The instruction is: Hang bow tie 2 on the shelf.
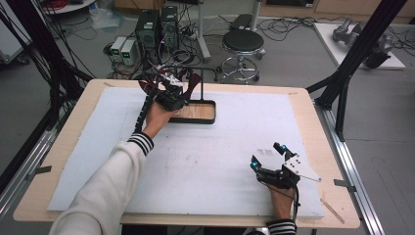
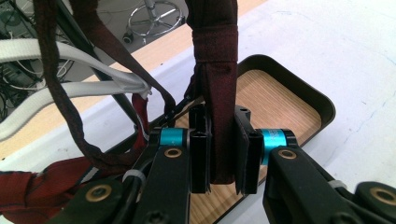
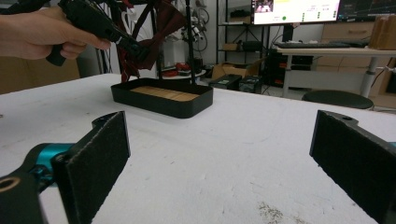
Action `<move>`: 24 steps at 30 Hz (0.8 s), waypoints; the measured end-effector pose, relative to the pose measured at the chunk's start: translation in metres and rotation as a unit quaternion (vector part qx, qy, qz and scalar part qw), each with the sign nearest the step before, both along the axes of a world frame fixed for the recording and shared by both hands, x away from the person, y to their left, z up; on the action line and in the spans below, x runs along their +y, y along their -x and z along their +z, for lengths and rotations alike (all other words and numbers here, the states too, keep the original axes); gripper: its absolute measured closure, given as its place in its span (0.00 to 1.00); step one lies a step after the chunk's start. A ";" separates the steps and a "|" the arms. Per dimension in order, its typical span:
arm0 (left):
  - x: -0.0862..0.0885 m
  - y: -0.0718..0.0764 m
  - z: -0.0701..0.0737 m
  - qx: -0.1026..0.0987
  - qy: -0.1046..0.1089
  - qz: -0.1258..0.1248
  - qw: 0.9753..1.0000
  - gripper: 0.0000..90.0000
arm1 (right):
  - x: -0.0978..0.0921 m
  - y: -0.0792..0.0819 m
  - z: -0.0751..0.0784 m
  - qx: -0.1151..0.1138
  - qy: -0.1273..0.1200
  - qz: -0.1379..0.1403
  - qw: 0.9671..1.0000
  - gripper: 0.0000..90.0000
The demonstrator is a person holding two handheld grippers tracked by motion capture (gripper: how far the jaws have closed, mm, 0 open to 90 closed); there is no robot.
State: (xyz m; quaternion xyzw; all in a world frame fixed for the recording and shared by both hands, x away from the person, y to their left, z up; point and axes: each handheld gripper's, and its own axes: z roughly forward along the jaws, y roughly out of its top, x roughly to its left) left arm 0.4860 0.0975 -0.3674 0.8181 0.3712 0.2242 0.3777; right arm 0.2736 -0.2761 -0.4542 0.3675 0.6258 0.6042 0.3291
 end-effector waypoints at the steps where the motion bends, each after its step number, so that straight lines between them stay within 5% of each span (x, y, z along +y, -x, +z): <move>1: 0.000 0.000 0.000 0.000 0.000 0.000 1.000 0.87 | 0.000 0.000 0.000 0.000 -0.001 0.000 1.000 0.04; 8: 0.000 0.003 -0.003 0.008 -0.001 -0.007 1.000 0.84 | 0.000 0.000 0.000 0.000 0.000 0.000 1.000 0.04; 15: 0.004 0.013 0.000 -0.021 0.017 -0.034 0.999 0.39 | 0.000 0.000 0.000 -0.001 0.001 0.001 1.000 0.04; 21: 0.011 0.030 0.010 -0.057 0.050 -0.078 0.994 0.25 | 0.001 0.000 0.000 0.001 0.000 0.001 1.000 0.04; 24: 0.018 0.039 0.015 -0.092 0.070 -0.093 0.989 0.22 | 0.000 0.000 0.000 0.000 0.001 0.001 1.000 0.04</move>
